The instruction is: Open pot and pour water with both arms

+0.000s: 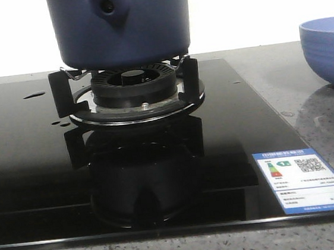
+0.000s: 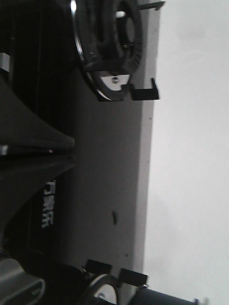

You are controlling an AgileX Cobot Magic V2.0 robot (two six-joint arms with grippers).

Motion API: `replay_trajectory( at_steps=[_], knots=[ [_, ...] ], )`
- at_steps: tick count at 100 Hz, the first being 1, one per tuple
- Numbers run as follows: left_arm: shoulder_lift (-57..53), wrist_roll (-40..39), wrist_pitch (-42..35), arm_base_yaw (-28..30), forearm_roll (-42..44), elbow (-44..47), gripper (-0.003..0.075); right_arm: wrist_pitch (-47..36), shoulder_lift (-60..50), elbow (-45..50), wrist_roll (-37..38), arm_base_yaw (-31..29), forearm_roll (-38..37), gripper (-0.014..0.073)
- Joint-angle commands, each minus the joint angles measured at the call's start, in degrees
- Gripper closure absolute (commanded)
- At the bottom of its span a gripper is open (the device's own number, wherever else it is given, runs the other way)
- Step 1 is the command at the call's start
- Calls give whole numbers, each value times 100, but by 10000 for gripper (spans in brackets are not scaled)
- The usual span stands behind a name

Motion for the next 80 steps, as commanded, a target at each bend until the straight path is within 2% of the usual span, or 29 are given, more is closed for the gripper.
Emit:
replay_trajectory(
  at_steps=[1,5,10,22,80],
  knots=[
    [-158,-104,-569,33,95,142,739,-188,30,-159,-70,-9,215,650],
    [-305,-104,-647,33,81,277,739,-188,30,-159,-70,-9,215,650],
    [-508,-104,-186,33,81,261,739,-188,30,-159,-70,-9,215,650],
    [-557,-104,-3,48,-100,261,739,-175,30,-159,-70,-9,215,650],
    [-557,-104,-2,48,-100,261,739,-185,30,-159,-70,-9,215,650]
  ],
)
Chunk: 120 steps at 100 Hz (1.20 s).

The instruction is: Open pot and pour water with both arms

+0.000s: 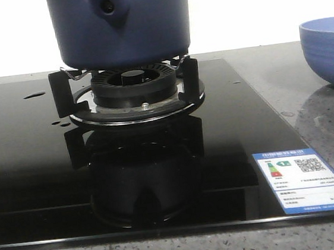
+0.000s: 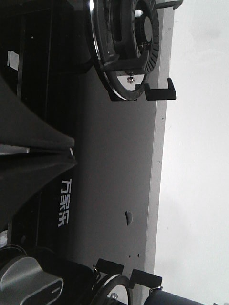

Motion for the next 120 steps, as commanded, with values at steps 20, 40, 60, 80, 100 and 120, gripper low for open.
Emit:
replay_trajectory(
  at_steps=[20,40,60,80,100,120],
  knots=[
    [-152,-60,-398,10,-55,191,739,-350,30,-159,-70,-9,204,650],
    [-152,-60,-398,10,-55,191,739,-1259,30,-159,234,-9,-148,650],
    [-152,-60,-398,10,-55,191,739,-2108,30,-114,4913,-9,-5377,650],
    [-152,-60,-398,10,-55,191,739,-3335,-162,753,6286,202,-6758,650],
    [-152,-60,-398,10,-55,191,739,-3353,-637,1452,6286,1059,-6813,650],
    [-152,-60,-398,10,-55,191,739,-2472,-1247,1630,6286,1087,-6813,650]
  ],
)
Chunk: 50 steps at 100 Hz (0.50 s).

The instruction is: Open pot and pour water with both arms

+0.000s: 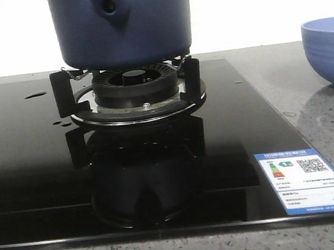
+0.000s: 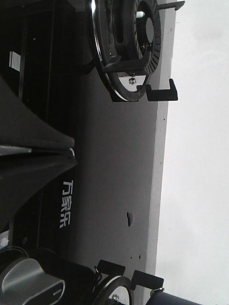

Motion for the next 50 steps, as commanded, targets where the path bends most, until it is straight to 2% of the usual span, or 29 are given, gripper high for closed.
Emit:
replay_trajectory(
  at_steps=[1,8,50],
  knots=[
    [-152,-60,-429,10,-53,191,739,137,-241,157,-2,-14,-72,650],
    [-152,-60,-429,10,-53,191,739,454,-429,157,-2,-14,-114,650],
    [-152,-60,-429,10,-53,191,739,432,-305,157,-2,-14,-114,650]
  ],
)
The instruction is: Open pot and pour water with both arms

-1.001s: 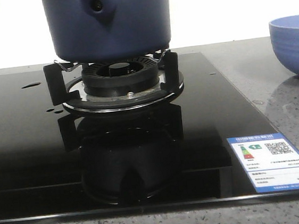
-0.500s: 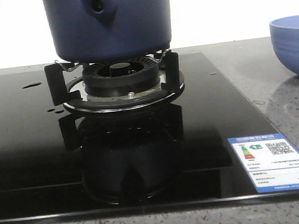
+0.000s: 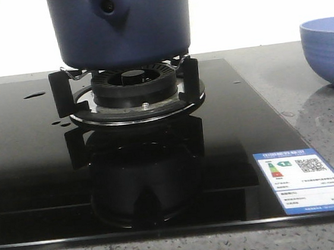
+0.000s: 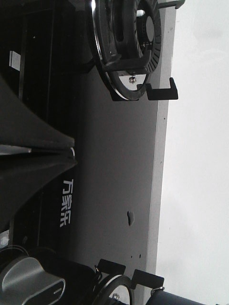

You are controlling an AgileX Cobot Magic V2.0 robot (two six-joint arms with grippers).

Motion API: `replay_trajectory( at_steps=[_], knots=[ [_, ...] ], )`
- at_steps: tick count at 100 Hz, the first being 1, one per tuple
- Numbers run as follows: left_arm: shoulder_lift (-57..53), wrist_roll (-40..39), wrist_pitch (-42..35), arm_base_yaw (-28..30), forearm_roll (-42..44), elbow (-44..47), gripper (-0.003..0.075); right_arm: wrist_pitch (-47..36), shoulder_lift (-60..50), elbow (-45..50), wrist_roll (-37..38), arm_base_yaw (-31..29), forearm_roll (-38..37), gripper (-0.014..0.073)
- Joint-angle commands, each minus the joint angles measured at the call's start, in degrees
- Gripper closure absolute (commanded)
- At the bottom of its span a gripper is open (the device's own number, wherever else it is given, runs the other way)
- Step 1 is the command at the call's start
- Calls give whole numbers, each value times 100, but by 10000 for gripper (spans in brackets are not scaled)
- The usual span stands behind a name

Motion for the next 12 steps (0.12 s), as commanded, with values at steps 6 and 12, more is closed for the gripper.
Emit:
replay_trajectory(
  at_steps=[6,12],
  knots=[
    [-152,-60,-429,10,-53,191,739,-409,21,157,-2,-14,-64,650],
    [-152,-60,-429,10,-53,191,739,-409,21,157,-2,-14,-64,650]
  ],
)
